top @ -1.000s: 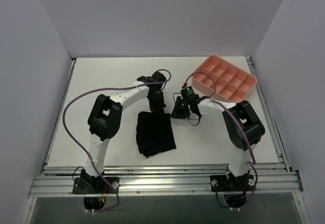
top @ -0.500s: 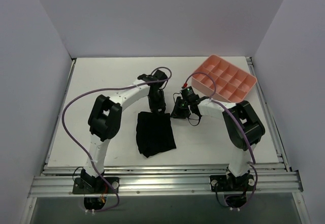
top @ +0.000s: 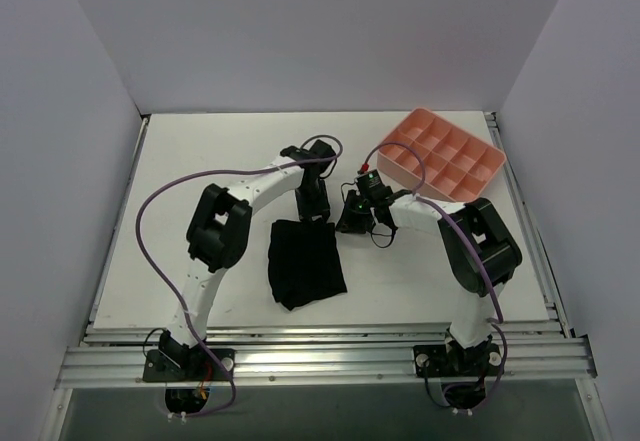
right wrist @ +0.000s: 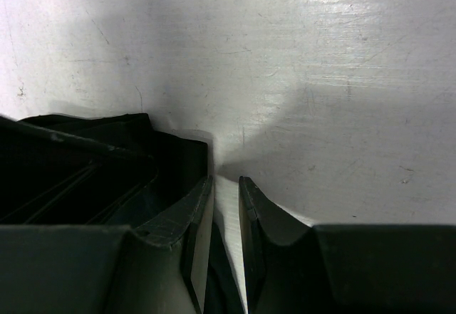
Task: Roll the underwear
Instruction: Fold the underwear
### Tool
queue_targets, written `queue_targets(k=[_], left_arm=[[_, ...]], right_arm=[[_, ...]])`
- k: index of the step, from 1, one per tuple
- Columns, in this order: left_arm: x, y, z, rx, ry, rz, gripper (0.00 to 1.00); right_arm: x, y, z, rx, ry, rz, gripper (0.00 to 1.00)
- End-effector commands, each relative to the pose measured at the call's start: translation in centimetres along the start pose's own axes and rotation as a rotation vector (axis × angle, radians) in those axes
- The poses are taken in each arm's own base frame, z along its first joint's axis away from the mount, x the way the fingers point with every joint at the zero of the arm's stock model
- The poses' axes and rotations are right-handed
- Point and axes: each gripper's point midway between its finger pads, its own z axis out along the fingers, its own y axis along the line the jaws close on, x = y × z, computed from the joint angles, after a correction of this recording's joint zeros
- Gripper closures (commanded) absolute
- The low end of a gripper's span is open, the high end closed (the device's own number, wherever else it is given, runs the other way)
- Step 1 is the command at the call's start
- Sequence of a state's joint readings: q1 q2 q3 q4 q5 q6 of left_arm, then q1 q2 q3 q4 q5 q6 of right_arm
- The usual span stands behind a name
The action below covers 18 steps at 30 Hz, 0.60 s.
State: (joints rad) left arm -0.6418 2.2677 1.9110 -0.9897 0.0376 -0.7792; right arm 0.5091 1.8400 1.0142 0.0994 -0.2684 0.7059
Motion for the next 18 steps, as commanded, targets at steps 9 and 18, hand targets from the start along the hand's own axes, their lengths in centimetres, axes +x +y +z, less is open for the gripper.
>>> queue_targets(k=[9, 18], left_arm=[[0.9, 0.0, 1.1, -0.025, 0.028, -0.006, 0.98], [0.4, -0.7, -2.6, 0.046, -0.033, 0.026, 0.98]], right_arm=[[0.1, -0.1, -0.9, 0.001, 0.005, -0.016, 0.82], [0.2, -0.1, -0.8, -0.002, 0.004, -0.01, 0.82]])
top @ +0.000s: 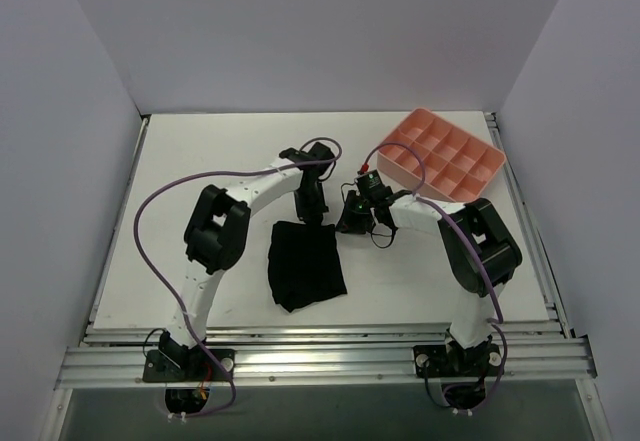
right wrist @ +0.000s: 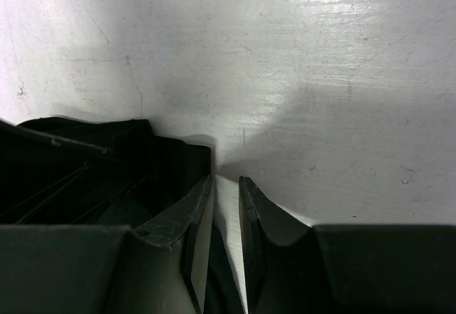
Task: Roll the underwear
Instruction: Fold the underwear
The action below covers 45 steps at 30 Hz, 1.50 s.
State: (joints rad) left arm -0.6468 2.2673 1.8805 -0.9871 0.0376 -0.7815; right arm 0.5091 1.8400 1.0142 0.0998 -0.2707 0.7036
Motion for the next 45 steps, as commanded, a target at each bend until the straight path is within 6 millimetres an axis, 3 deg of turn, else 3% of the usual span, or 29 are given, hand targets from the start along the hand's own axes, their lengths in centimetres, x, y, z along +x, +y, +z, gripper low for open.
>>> queue_targets(k=[1, 5, 15, 23, 30, 36, 45], left_arm=[[-0.2, -1.2, -3.5, 0.067, -0.053, 0.029, 0.98], [-0.1, -2.3, -4.8, 0.152, -0.076, 0.039, 0.98], [1.2, -4.9, -4.1, 0.27, -0.066, 0.09, 0.98], [2.1, -4.0, -1.4, 0.218, -0.01, 0.084, 0.96], [2.0, -4.0, -1.1, 0.216, -0.006, 0.086, 0.82], [1.9, -4.1, -1.3, 0.217, -0.01, 0.092, 0.73], [1.7, -3.8, -1.8, 0.219, -0.021, 0.102, 0.68]], right_arm=[[0.1, -0.1, -0.8, 0.0, 0.002, -0.006, 0.82], [0.1, -0.1, -0.7, -0.002, 0.002, -0.002, 0.82], [0.3, -0.1, -0.4, -0.005, 0.003, 0.009, 0.82], [0.0, 0.3, -1.0, -0.022, -0.01, 0.012, 0.8], [-0.2, 1.2, -2.2, -0.069, -0.031, 0.01, 0.68], [-0.9, 1.6, -2.9, -0.072, -0.049, 0.031, 0.67], [-2.0, 3.1, -3.3, -0.121, -0.061, 0.062, 0.66]])
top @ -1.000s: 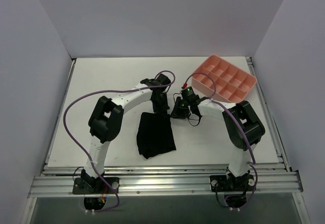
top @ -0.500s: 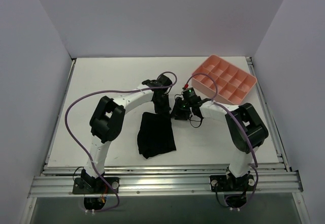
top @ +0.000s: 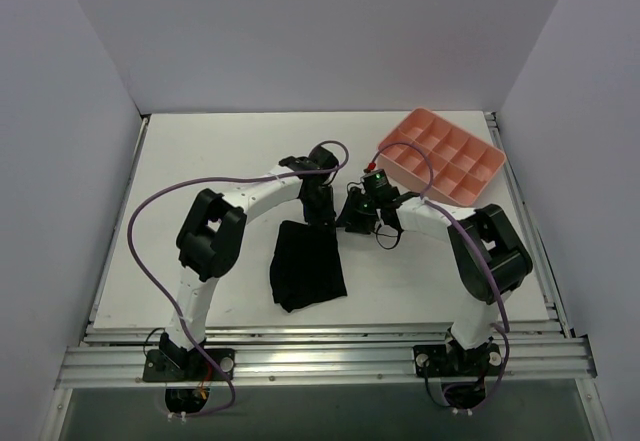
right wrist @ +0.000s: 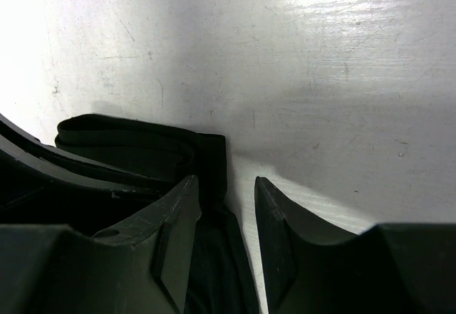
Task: Roll the underwear
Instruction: Fold the underwear
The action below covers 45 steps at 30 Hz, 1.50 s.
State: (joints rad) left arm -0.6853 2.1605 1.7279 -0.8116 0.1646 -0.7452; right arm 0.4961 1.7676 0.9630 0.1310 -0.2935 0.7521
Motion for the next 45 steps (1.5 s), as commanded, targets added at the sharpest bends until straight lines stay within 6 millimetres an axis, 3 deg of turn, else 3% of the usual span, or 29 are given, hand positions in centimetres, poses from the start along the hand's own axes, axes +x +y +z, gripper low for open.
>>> queue_targets(k=[1, 9, 14, 21, 28, 30, 33, 35, 37, 38, 45], left_arm=[[-0.8, -0.7, -0.4, 0.037, -0.028, 0.02, 0.67], [-2.0, -2.2, -3.8, 0.085, -0.087, 0.044, 0.59], [-2.0, -2.3, -5.9, 0.094, -0.105, 0.051, 0.55], [-2.1, -1.1, -8.1, 0.092, -0.136, 0.041, 0.55], [-1.6, 0.7, -10.3, 0.098, -0.157, 0.032, 0.55], [-0.7, 0.2, -10.6, 0.127, -0.156, 0.055, 0.55], [2.1, -0.2, -10.5, 0.144, -0.131, 0.065, 0.55], [4.9, -0.3, -9.9, 0.139, -0.102, 0.071, 0.54], [6.2, -0.5, -9.7, 0.137, -0.107, 0.055, 0.54], [8.0, -0.2, -8.6, 0.119, -0.079, 0.062, 0.53], [10.9, -1.6, -5.0, 0.096, -0.051, 0.061, 0.52]], right_arm=[[-1.6, 2.7, -1.5, -0.079, -0.03, 0.015, 0.66], [-1.7, 2.3, -1.8, -0.061, -0.034, 0.017, 0.67], [-2.0, 3.4, -2.3, -0.108, -0.049, 0.013, 0.64], [-1.6, 4.1, -2.1, -0.143, -0.033, 0.007, 0.62], [-0.2, 3.3, -0.1, -0.104, 0.016, -0.028, 0.62], [-0.2, 3.5, 0.3, -0.09, 0.018, -0.05, 0.62], [0.0, 2.7, 1.2, -0.042, 0.035, -0.063, 0.64], [0.3, 1.8, 1.5, 0.001, 0.043, -0.059, 0.66], [0.5, 1.7, 1.5, 0.018, 0.047, -0.069, 0.67], [0.3, 1.5, 1.5, 0.038, 0.035, -0.077, 0.66], [0.4, 1.2, 1.5, 0.069, 0.044, -0.089, 0.66]])
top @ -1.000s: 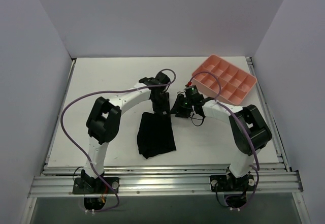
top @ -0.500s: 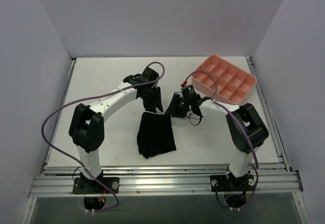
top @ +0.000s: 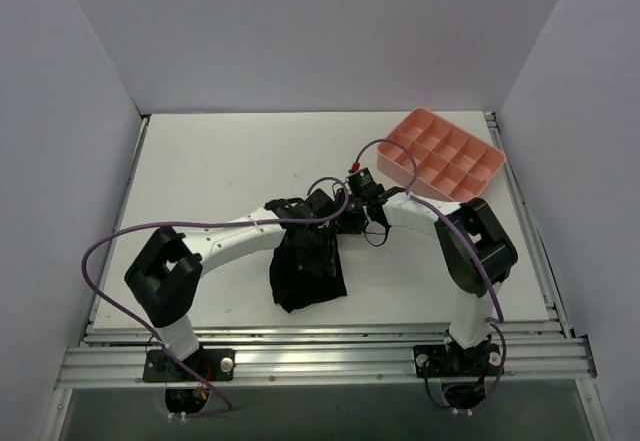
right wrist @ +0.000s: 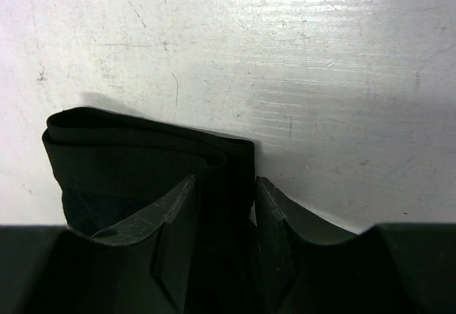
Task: Roll the underwear
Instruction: Fold the underwear
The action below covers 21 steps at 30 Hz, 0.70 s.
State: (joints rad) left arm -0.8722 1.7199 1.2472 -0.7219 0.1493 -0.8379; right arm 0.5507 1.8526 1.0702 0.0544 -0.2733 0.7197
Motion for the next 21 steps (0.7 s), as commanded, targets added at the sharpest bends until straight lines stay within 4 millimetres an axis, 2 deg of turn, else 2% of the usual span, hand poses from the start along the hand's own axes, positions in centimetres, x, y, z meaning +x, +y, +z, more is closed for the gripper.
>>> queue_targets(k=[1, 4, 6, 9, 10, 12, 13, 14, 17, 21], left_arm=[[-1.4, -1.8, 2.0, 0.016, -0.054, -0.031, 0.52], [-1.4, -2.1, 3.5, -0.005, -0.036, -0.03, 0.52], [-1.7, -2.9, 4.0, 0.007, -0.035, -0.026, 0.52], [-0.9, -3.2, 4.9, -0.005, -0.008, -0.004, 0.56], [-0.6, -3.2, 5.4, -0.011, 0.008, 0.004, 0.64], [0.1, -3.1, 5.9, -0.008, 0.032, 0.019, 0.73], [0.3, -2.9, 6.0, -0.015, 0.036, 0.021, 0.83], [0.5, -2.9, 6.0, -0.014, 0.036, 0.025, 0.88], [0.4, -3.6, 5.4, 0.017, 0.017, 0.03, 0.96], [0.6, -5.1, 4.0, 0.055, -0.002, 0.055, 0.97]], right_arm=[[-0.5, 0.0, -0.1, 0.035, -0.009, -0.021, 0.66], [-0.4, 0.0, 0.0, 0.031, -0.006, -0.013, 0.68], [-0.3, -0.1, 0.2, 0.032, -0.003, -0.007, 0.74], [-0.1, -0.3, 0.5, 0.031, 0.0, 0.001, 0.83], [-0.1, -0.3, 0.5, 0.029, -0.001, 0.004, 0.85], [0.0, -0.1, 0.4, 0.022, -0.002, 0.0, 0.93], [0.0, 0.0, 0.3, 0.019, -0.004, -0.002, 0.95], [-0.1, 0.0, 0.2, 0.02, -0.01, -0.002, 1.0], [0.0, -0.1, 0.1, 0.024, -0.013, 0.003, 1.0], [-0.1, -0.2, 0.0, 0.03, -0.017, 0.006, 1.0]])
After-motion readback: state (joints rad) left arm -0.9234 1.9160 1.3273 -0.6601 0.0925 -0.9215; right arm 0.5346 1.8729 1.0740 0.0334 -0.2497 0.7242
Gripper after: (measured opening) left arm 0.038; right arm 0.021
